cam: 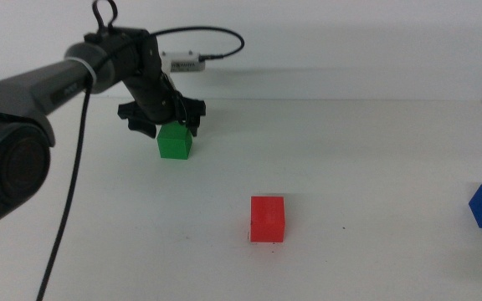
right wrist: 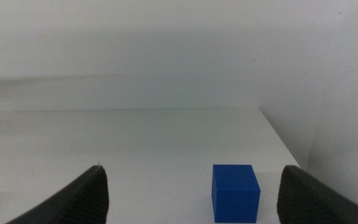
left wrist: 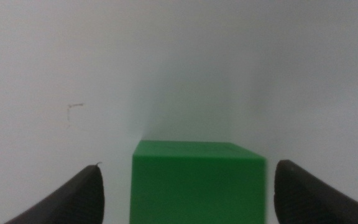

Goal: Stack red cubes first, then green, then blue cubes in a specific spot.

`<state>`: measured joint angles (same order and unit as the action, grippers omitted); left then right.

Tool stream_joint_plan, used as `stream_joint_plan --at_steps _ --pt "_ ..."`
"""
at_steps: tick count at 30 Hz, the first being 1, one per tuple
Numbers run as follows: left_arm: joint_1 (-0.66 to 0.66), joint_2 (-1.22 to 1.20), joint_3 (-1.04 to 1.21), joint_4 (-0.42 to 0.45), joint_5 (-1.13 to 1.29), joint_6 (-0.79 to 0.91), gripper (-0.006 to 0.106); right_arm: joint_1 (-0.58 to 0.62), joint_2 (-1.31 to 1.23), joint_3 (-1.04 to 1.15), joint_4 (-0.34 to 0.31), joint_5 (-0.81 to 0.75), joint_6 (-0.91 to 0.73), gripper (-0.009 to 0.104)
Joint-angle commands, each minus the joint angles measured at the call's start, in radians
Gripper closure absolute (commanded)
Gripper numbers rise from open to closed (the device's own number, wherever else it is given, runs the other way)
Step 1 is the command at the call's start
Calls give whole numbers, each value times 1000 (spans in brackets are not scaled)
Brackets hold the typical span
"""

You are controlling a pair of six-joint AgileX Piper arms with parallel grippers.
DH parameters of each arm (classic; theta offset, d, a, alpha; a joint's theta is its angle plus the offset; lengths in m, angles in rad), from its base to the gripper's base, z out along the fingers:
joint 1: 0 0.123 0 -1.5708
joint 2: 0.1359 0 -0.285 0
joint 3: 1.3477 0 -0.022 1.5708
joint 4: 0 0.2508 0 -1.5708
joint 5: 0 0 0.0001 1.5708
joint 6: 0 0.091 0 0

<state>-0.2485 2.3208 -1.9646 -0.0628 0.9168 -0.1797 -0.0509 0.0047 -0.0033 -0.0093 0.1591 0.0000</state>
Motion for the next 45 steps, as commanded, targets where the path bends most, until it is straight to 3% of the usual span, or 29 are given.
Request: stream_joint_plan --at_steps 1,5,11,14,17,23,28,32,45 --pt "-2 16 -5 -1 -23 19 7 -7 -5 3 -11 -6 0 5" --pt "-2 15 -5 4 -34 51 14 -7 -5 3 -11 -6 0 5" --pt "-22 -42 -5 -8 60 11 58 -7 -5 3 -11 -6 0 5" --pt "-70 -126 -1 52 114 -104 76 -7 -5 3 -11 -6 0 5" --pt "-160 -237 43 210 177 -263 89 -7 -5 3 -11 -6 0 5" --pt "-366 -449 221 280 193 -510 92 -7 -5 3 -11 -6 0 5" --pt "-503 -471 288 280 214 -662 90 -7 -5 3 -11 -6 0 5" --pt "-567 -473 372 331 101 -736 89 -7 -5 3 -11 -6 0 5" --pt "-590 -452 496 412 -88 -906 89 -7 -5 3 -11 -4 0 5"
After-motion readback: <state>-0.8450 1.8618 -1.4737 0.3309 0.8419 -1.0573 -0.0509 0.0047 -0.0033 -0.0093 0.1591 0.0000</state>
